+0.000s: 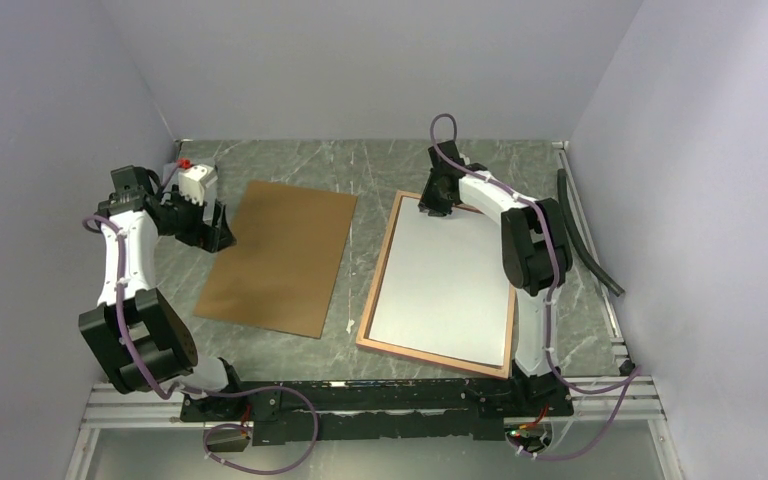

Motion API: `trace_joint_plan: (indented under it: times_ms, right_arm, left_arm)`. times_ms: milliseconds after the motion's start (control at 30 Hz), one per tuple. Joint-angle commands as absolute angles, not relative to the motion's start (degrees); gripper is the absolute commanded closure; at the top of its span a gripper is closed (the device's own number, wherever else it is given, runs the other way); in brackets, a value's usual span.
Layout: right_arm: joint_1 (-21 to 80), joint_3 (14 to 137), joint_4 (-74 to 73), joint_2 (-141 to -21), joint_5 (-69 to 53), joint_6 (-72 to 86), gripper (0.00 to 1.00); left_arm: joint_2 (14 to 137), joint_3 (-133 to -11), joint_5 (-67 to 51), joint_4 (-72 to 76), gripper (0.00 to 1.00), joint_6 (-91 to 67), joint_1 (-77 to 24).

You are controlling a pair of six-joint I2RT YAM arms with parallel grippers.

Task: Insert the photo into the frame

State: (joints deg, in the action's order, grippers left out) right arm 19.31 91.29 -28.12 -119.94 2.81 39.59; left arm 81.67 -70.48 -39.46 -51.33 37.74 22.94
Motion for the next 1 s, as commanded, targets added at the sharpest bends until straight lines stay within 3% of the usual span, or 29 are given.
trace_joint_plan:
  times_ms: [0,467,733,967]
  right_arm:
    - [18.78,94.27,-26.25,-120.63,1.64,39.59,0.7]
    - [19.21,101.2,-34.35,-124.18,1.12,40.11,0.7]
    - [30.66,105.29,-30.38,-120.08,-3.54,45.03,0.41]
    - [38.31,106.38,-28.18,-125.68,-8.65,52.07,0.36]
  left_arm:
    - [81.93,-70.26,-39.01,-50.96,0.06,38.44,24.37]
    - [83.1,-70.29,-35.66,-51.01,0.06,41.02,28.42]
    - [87.45,-69.15,-32.36,-46.31,0.06,41.31,31.3]
    - [89.66,-63.64,-23.46,-31.7,0.13,38.63,31.28]
